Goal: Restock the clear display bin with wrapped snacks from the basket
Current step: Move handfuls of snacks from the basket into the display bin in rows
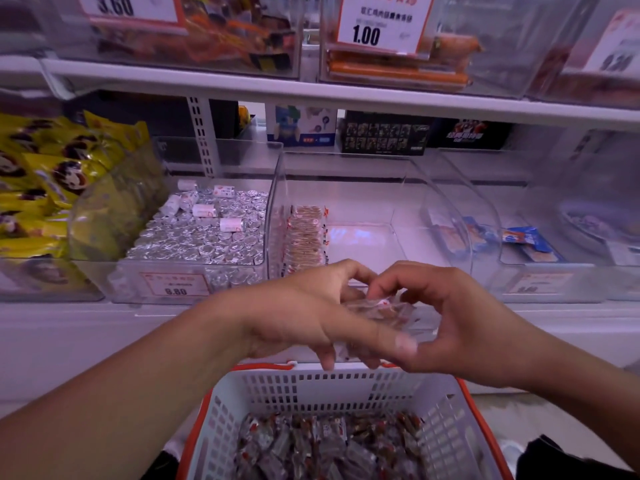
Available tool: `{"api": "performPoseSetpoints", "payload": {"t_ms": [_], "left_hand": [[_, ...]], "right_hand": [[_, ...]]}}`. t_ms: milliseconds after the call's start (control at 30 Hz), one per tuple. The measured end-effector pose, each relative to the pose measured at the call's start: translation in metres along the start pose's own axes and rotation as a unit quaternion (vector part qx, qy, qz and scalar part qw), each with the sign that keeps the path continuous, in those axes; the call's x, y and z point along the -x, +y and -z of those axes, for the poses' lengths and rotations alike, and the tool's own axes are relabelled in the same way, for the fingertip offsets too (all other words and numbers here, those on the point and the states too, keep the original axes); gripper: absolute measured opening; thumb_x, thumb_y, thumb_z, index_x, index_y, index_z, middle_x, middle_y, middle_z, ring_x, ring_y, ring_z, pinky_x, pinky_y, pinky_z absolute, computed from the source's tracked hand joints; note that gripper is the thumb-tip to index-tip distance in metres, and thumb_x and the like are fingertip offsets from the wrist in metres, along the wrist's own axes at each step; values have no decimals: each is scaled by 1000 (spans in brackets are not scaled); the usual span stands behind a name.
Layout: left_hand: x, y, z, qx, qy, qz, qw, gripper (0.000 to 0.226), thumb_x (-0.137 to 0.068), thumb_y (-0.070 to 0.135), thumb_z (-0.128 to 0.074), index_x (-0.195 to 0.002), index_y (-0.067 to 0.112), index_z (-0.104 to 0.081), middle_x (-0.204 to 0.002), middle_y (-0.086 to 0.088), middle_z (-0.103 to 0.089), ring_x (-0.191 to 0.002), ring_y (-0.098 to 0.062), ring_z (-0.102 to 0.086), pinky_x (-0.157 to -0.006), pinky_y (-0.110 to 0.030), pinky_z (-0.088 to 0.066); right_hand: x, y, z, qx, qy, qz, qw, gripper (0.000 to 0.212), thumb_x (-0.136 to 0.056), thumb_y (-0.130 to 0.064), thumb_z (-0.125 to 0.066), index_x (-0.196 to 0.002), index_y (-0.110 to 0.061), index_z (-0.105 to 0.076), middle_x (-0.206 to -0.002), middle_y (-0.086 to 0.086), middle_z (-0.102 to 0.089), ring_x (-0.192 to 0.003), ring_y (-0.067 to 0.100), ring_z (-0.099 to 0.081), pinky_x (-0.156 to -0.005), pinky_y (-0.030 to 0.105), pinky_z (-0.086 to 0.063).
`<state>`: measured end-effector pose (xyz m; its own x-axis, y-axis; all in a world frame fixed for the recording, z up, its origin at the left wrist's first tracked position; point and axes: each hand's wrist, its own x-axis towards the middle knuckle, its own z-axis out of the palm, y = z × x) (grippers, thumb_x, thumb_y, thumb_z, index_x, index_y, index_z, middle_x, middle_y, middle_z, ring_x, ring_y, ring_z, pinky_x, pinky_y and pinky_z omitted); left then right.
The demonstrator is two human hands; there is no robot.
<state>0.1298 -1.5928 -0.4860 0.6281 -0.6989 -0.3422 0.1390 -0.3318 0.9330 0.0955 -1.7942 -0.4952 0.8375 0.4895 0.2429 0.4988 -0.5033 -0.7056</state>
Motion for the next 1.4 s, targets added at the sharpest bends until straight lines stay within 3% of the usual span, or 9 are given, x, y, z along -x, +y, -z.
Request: {"api": "performPoseSetpoints", "payload": {"t_ms": [67, 133, 233, 300, 467, 667, 933, 1133, 1400], "left_hand": [[2, 8, 10, 56, 43, -24, 997, 63, -67, 53, -82, -116, 22, -57, -99, -7, -74, -79, -21, -71, -44, -26, -53], [5, 12, 23, -46, 230, -77, 969, 50, -69, 69, -72, -96, 27, -64, -88, 4, -74, -70, -13, -72, -43, -25, -51], [10, 5, 53, -397, 517, -116, 749, 45, -78, 65, -63, -65, 23, -57, -57, 7, -59, -52, -11, -57, -48, -23, -41], [13, -3, 63, -492, 497, -2, 714, 57, -76, 68, -62, -55, 16, -56, -52, 1, -55, -51, -17, -55, -50, -26, -43], [-1, -20, 63, -446, 354, 98, 816, 34, -89, 32, -62, -64, 10, -63, -68, -7, -66, -63, -25, -66, -67, -36, -58], [-5, -27, 65, -386, 339, 63, 856, 35, -94, 26, -58, -65, 8, -67, -69, -7, -71, -57, -21, -70, -67, -38, -61], [-5, -31, 61, -379, 331, 42, 863, 33, -94, 32, -57, -71, 10, -67, -77, -10, -71, -68, -29, -70, -68, -40, -60], [-5, -30, 61, -386, 336, 41, 858, 38, -90, 34, -61, -63, 8, -67, -67, -9, -69, -60, -26, -68, -62, -38, -60], [-8, -27, 63, -391, 330, 50, 858, 37, -89, 33, -60, -62, 8, -65, -65, -8, -69, -58, -24, -69, -64, -38, -61]], "right_hand": [[-3, 1, 5, -50, 37, -15, 998, 33, -67, -13, -85, -93, -20, -67, -87, 1, -72, -77, 18, -68, -73, 28, -54], [-12, 4, 15, -110, 87, -58, 988, 35, -64, -17, -87, -94, -18, -68, -83, 4, -72, -70, 15, -64, -66, 23, -52], [-49, 19, 30, -85, 137, -157, 974, 31, -65, -29, -89, -91, -22, -72, -76, -3, -73, -61, 4, -61, -54, 15, -48], [-88, 36, 33, -6, 136, -208, 969, 25, -67, -27, -87, -83, -17, -72, -67, -4, -71, -55, 2, -57, -48, 17, -44], [-169, 88, 24, 91, 98, -324, 936, 31, -65, -35, -87, -74, -13, -66, -72, -1, -64, -74, 15, -58, -57, 25, -43], [-196, 144, 24, 105, 69, -378, 917, 31, -75, -20, -81, -102, -10, -71, -95, 6, -66, -85, 20, -59, -78, 30, -50], [-189, 172, 11, 31, 167, -403, 899, 30, -65, -7, -89, -80, -16, -65, -88, 5, -67, -85, 21, -64, -86, 30, -56], [-193, 168, 13, 147, 173, -450, 864, 56, -59, -31, -95, -98, -2, -67, -96, 10, -70, -90, 23, -70, -79, 30, -58], [-197, 159, 15, 167, 122, -463, 862, 27, -82, -34, -76, -93, -15, -60, -86, 2, -58, -72, 14, -56, -60, 20, -44]]}}
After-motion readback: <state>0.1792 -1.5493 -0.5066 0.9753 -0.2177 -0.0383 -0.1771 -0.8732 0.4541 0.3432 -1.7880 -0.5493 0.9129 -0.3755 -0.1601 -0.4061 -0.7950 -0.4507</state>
